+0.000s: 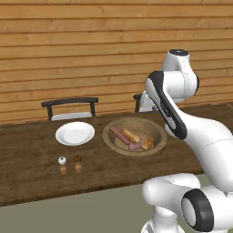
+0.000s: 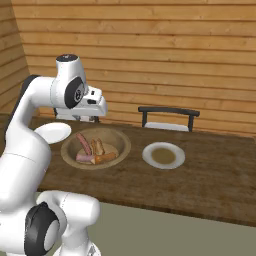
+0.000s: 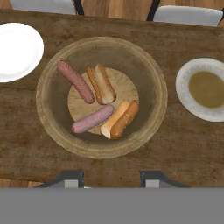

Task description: Place one bun and one sausage from the bowl on each plate.

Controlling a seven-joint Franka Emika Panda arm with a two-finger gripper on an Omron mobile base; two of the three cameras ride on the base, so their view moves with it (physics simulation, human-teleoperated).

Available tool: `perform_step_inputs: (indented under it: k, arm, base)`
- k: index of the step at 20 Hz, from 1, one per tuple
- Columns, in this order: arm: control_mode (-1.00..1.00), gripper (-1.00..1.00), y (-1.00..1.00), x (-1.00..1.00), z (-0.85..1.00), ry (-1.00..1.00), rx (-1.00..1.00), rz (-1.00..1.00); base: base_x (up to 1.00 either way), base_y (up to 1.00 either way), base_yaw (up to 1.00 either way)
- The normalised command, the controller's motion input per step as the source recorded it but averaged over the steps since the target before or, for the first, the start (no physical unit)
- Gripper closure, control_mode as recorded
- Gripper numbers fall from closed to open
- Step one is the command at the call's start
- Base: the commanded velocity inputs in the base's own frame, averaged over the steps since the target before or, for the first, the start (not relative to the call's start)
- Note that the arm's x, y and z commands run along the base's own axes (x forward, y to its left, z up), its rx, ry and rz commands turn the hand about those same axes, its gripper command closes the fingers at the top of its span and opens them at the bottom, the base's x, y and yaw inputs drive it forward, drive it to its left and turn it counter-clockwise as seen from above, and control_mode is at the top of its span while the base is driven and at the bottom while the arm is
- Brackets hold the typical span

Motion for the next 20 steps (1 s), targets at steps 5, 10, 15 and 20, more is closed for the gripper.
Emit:
perform_step_inputs:
  k: [5,10,15,20]
  arm:
    - [-1.00,-1.00,0.07,0.00,-0.21,-0.08,0.00,0.00]
    - [-1.00,-1.00,-0.06,-0.01,-0.62,-0.04,0.00,-0.16]
    - [-1.00,-1.00,-0.29,-0.12,-0.43,0.10,0.00,-0.30]
    - [-1.00,-1.00,-0.19,-0.10,-0.21,0.22,0.05,-0.18]
  base:
    - [0.00,0.00,0.00]
    - [0.00,0.00,0.00]
    - [0.00,0.00,0.00]
    - [0.00,0.00,0.00]
